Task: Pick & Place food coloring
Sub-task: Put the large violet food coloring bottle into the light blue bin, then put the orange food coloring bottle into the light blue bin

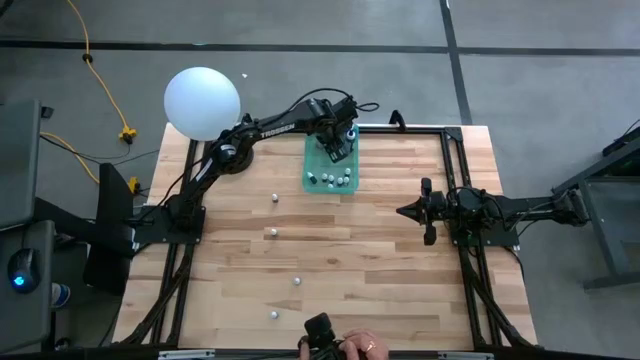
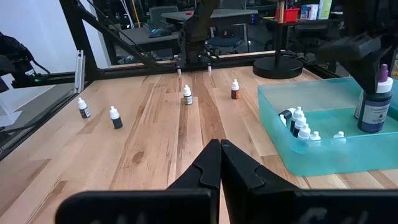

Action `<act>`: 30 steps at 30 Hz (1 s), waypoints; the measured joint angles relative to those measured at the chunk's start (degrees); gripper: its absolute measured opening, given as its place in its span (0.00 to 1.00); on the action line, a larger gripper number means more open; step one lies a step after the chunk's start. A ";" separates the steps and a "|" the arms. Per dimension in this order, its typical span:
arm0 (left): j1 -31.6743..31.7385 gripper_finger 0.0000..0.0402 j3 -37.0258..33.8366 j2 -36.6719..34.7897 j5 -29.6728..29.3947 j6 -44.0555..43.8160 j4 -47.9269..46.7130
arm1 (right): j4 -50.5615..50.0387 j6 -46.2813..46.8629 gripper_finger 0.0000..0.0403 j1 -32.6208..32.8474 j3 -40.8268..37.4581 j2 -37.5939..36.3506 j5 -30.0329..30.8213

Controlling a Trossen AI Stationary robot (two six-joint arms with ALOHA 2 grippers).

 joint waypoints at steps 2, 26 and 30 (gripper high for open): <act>0.00 0.38 0.00 -0.07 0.88 0.34 0.01 | 0.00 -0.01 0.00 0.02 -0.01 -0.01 -0.02; -0.19 0.39 3.45 -3.64 -5.06 5.47 -0.05 | -0.01 -0.01 0.00 0.02 -0.01 -0.01 0.00; -0.97 0.39 3.48 -6.95 -5.98 6.42 0.63 | -0.02 -0.01 0.00 0.02 -0.01 -0.01 0.00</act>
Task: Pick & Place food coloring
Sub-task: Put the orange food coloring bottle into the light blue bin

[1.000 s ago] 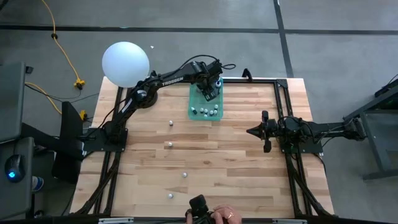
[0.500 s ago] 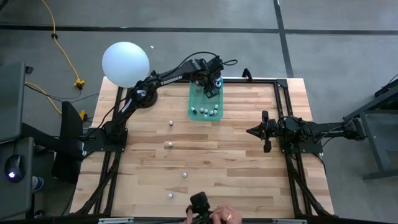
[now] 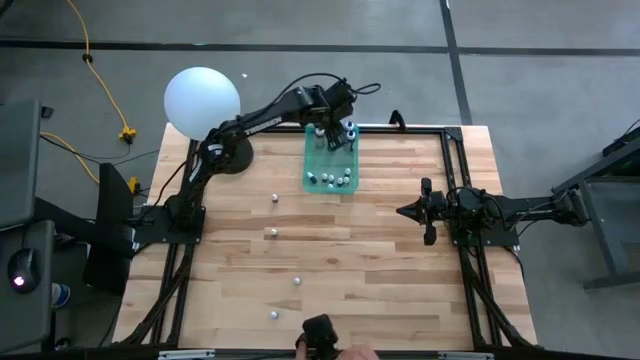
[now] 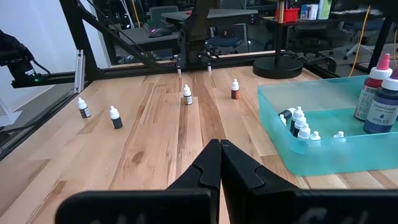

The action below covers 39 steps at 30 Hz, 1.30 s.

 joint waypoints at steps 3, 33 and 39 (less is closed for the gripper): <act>-0.92 0.39 0.00 -3.22 -0.03 0.44 -0.79 | 0.03 0.02 0.00 -0.02 0.01 0.00 0.00; -24.32 0.38 -22.78 -28.03 14.95 -13.04 -27.67 | 0.02 0.02 0.00 0.00 -0.01 0.02 0.00; -24.95 0.38 -36.67 -29.98 15.04 -14.24 -20.21 | 0.02 0.01 0.00 -0.01 0.00 0.02 0.00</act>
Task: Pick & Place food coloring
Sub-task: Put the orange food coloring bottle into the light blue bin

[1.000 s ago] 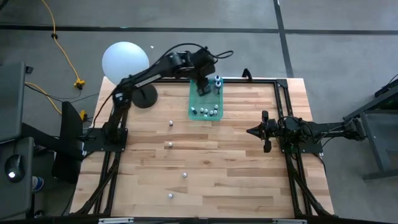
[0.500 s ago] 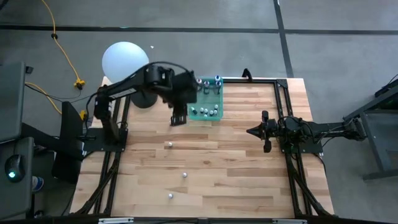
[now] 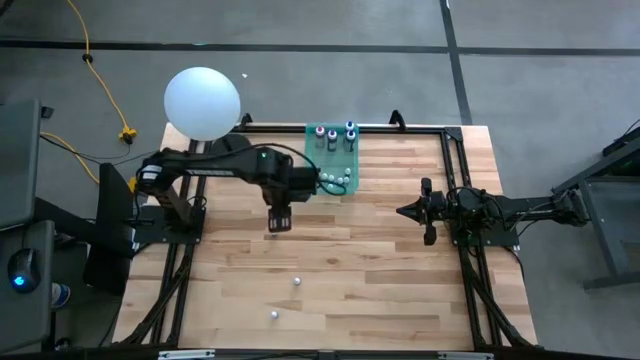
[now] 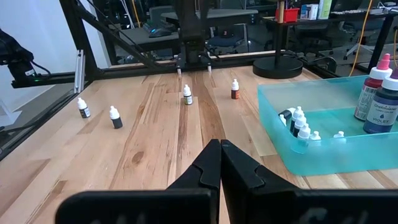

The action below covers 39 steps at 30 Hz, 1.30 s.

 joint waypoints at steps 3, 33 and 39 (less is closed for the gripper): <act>0.54 0.38 -6.92 -1.06 0.33 -0.62 5.99 | 0.00 0.01 0.00 0.00 0.00 0.00 0.00; 11.33 0.38 -29.32 -1.79 -9.28 -15.11 24.07 | 0.00 0.00 0.00 0.01 0.01 0.00 0.00; 12.10 0.38 -32.01 -1.77 -9.29 -14.92 27.29 | 0.00 0.00 0.00 0.00 0.01 0.00 0.00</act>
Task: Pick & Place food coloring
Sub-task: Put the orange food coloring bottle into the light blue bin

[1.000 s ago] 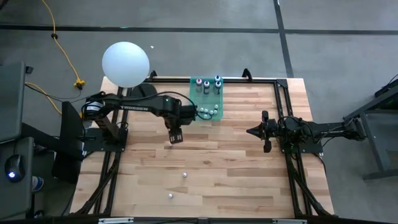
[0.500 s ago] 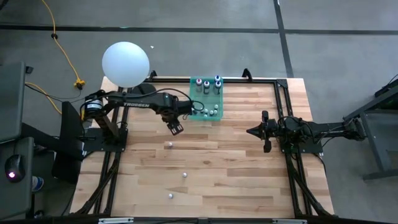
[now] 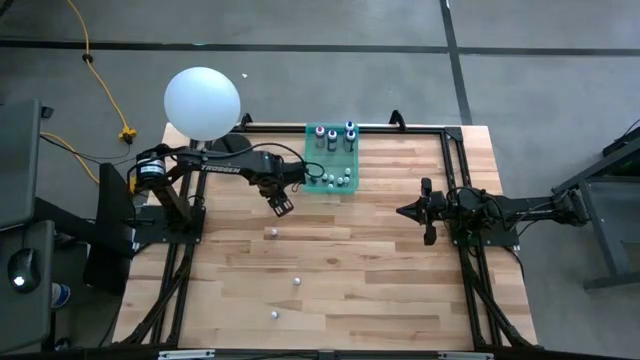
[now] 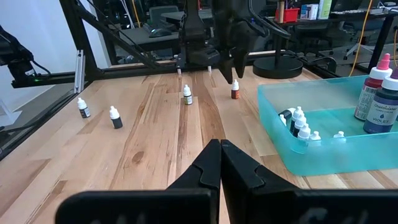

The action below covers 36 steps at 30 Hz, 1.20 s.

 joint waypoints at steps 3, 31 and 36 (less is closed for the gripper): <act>-0.02 0.38 -1.13 0.00 0.09 0.86 1.48 | 0.00 0.01 0.00 0.01 -0.01 0.00 0.00; 0.18 0.21 -2.70 1.14 1.31 1.49 4.09 | 0.00 0.01 0.00 0.01 0.00 0.00 0.00; 0.31 0.11 -2.62 1.11 1.29 1.49 4.13 | 0.00 -0.01 0.00 0.01 0.00 0.00 0.00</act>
